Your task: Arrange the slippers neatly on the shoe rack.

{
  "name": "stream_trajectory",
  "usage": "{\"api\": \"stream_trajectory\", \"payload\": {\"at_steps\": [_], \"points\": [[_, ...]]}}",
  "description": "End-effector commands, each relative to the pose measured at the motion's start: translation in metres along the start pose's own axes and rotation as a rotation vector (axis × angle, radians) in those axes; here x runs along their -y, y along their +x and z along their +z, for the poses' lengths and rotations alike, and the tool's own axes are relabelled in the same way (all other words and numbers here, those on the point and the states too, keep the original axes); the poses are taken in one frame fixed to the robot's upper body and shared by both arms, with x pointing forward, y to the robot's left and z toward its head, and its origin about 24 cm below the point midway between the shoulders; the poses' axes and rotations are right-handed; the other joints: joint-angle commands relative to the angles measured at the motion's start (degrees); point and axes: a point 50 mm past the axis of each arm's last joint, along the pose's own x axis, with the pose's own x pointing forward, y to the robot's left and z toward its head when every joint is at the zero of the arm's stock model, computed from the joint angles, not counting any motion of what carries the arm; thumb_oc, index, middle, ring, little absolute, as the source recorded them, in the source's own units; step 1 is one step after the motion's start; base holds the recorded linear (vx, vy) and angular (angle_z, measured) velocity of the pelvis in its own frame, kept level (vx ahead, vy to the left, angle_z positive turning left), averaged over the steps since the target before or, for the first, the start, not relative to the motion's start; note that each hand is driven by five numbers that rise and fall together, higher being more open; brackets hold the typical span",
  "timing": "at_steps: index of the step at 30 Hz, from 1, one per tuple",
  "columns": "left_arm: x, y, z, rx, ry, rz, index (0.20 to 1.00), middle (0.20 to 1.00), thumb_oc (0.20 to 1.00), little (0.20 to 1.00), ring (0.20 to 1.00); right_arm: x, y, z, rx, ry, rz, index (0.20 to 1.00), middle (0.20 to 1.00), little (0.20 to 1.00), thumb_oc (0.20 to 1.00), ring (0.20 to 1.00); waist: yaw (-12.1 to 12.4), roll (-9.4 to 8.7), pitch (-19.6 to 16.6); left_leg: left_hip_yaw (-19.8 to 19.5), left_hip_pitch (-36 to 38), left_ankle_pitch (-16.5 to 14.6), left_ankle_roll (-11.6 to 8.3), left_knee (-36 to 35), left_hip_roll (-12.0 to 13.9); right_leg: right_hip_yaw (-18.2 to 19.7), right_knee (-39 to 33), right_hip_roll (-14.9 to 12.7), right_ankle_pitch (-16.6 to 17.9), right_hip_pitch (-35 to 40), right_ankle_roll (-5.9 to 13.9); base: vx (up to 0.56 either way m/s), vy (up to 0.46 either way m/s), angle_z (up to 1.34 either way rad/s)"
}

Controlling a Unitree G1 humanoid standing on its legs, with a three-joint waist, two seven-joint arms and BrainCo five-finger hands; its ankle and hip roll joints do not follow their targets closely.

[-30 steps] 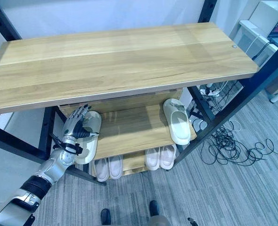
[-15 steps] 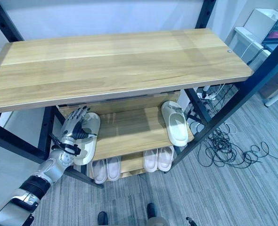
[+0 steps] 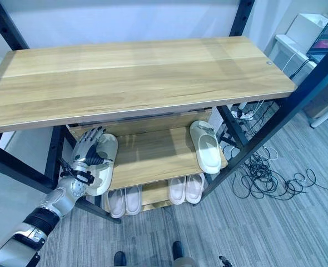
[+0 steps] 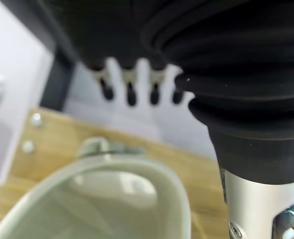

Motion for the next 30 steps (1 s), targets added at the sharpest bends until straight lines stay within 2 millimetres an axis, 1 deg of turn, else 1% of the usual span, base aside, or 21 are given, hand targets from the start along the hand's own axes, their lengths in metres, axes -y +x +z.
{"api": "stream_trajectory", "payload": {"at_steps": [1, 8, 16, 24, 30], "points": [[-0.1, 0.038, -0.063, -0.14, 0.239, 0.286, 1.0, 1.0, 1.0, 1.0, 1.0, 0.005, 0.001, -0.003, -0.026, -0.014, -0.025, 1.0, 1.0, 1.0, 1.0, 1.0, 2.3, 1.93, -0.8, -0.3, 1.9, -4.2, 0.4, 0.8, -2.3, -2.0, 0.9, -1.8, -1.9, 1.2, 4.64, 0.0, 0.0, 0.0], [-0.101, 0.036, -0.072, -0.192, 0.247, 0.293, 1.0, 1.0, 1.0, 1.0, 1.0, 0.006, 0.003, 0.001, -0.016, -0.017, -0.03, 1.0, 1.0, 1.0, 1.0, 1.0, 2.3, 1.82, -0.6, -0.2, 1.6, -4.2, 0.36, 0.8, -2.1, -1.9, 0.9, -1.7, -1.9, 0.7, 4.72, 0.0, 0.0, 0.0], [-0.105, 0.036, -0.078, -0.203, 0.293, 0.278, 1.0, 1.0, 1.0, 1.0, 1.0, 0.007, 0.003, 0.002, -0.015, -0.018, -0.034, 1.0, 1.0, 1.0, 1.0, 1.0, 2.3, 1.94, -0.3, 0.1, 1.0, -4.0, 0.31, 0.8, -2.1, -1.7, 0.9, -1.5, -1.8, -0.1, 4.79, 0.0, 0.0, 0.0], [-0.11, 0.04, -0.081, -0.207, 0.371, 0.261, 1.0, 1.0, 1.0, 1.0, 1.0, 0.011, 0.004, 0.005, -0.006, -0.025, -0.049, 1.0, 1.0, 1.0, 1.0, 1.0, 2.3, 2.02, 0.1, 0.1, -0.3, -3.7, 0.28, 0.8, -2.0, -1.6, 0.9, -1.5, -1.4, -1.4, 4.95, 0.0, 0.0, 0.0], [-0.11, 0.043, -0.081, -0.211, 0.387, 0.255, 1.0, 1.0, 1.0, 1.0, 1.0, 0.013, 0.005, 0.008, 0.004, -0.028, -0.057, 1.0, 1.0, 1.0, 1.0, 1.0, 2.3, 2.08, 0.3, 0.1, -1.2, -3.5, 0.3, 0.8, -2.0, -1.6, 0.9, -1.5, -1.1, -2.3, 4.99, 0.0, 0.0, -0.01]]}}
